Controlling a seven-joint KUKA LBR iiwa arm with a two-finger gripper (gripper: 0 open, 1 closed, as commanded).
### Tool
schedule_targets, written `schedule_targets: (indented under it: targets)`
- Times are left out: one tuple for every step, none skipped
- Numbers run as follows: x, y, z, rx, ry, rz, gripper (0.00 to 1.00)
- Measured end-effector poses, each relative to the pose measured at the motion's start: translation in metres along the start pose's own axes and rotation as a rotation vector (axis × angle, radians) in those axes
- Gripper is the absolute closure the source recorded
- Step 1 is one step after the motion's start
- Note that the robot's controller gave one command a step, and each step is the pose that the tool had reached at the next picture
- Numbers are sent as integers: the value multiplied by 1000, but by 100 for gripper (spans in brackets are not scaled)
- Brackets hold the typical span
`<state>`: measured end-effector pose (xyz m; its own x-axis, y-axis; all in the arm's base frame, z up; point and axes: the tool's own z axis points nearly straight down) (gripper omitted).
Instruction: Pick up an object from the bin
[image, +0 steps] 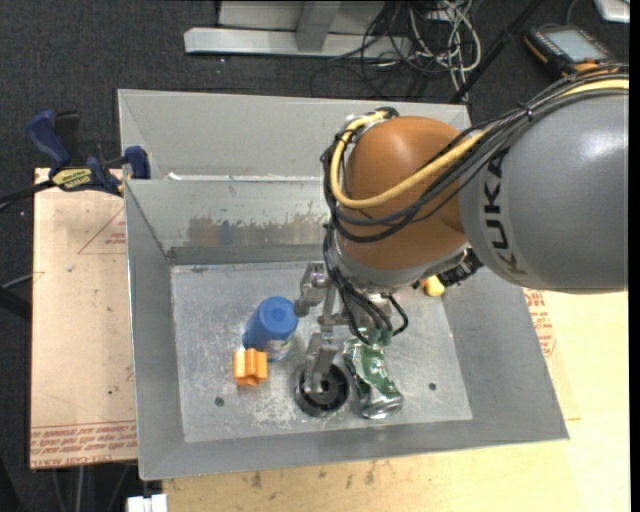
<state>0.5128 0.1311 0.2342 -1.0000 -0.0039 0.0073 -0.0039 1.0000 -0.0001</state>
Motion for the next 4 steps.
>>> schedule_targets:
  targets:
    - [-2,-1,-4,-1,-7,4,0]
    - [-20,0,34,-1,-11,-149,0]
    - [-75,-4,72,-1,-15,-291,0]
    - [-64,13,89,2,-10,-493,0]
